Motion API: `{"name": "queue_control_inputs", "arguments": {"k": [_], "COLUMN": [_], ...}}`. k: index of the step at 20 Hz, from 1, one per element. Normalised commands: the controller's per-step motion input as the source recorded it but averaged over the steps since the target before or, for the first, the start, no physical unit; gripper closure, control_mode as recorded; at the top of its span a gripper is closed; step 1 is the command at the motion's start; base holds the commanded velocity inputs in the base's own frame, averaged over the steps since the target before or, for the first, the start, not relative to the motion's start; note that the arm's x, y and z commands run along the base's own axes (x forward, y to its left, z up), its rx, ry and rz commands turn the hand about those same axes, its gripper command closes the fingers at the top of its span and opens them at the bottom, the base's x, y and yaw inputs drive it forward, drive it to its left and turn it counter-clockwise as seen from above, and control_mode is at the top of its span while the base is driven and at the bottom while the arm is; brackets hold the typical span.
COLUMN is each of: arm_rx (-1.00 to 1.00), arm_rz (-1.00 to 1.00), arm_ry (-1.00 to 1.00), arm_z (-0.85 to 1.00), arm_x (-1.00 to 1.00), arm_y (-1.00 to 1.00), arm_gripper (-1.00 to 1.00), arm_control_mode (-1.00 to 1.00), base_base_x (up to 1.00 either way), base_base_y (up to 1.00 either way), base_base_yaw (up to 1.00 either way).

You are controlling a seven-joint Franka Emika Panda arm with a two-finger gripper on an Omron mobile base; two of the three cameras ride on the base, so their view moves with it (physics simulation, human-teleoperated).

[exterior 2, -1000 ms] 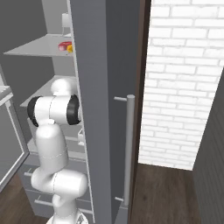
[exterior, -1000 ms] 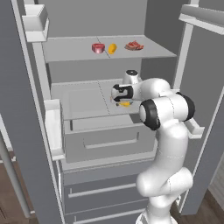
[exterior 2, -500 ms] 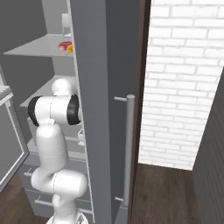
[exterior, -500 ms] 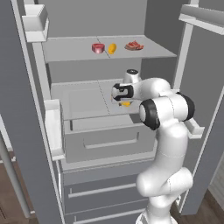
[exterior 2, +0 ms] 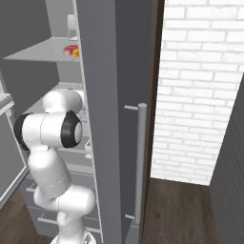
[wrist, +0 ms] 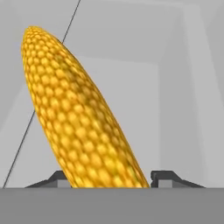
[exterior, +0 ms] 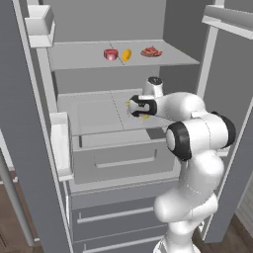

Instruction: Place one corn and one steak in each tupperware on the nearby counter, to pack two identical lunches.

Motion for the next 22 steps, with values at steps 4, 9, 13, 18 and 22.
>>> {"name": "queue_control_inputs", "arguments": {"k": [4, 9, 13, 18, 22], "arm_rx": [-0.03, -0.05, -0.03, 0.00, -0.01], "arm_rz": [0.06, 0.04, 0.00, 0.00, 0.11], "arm_ry": [-0.53, -0.37, -0.01, 0.21, 0.45], "arm_z": [0.91, 1.00, 1.00, 0.83, 0.05], "arm_x": [-1.00, -1.00, -1.00, -1.00, -0.98], "arm_y": [0.21, 0.21, 0.08, -0.04, -0.03], "arm_gripper": [1.00, 1.00, 1.00, 1.00, 1.00], "arm_control_mode": [-1.00, -1.00, -1.00, -1.00, -1.00], "base_base_x": [0.00, 0.00, 0.00, 0.00, 0.00], "base_base_y": [0.00, 0.00, 0.00, 0.00, 0.00], "base_base_yaw": [0.00, 0.00, 0.00, 0.00, 0.00]}}
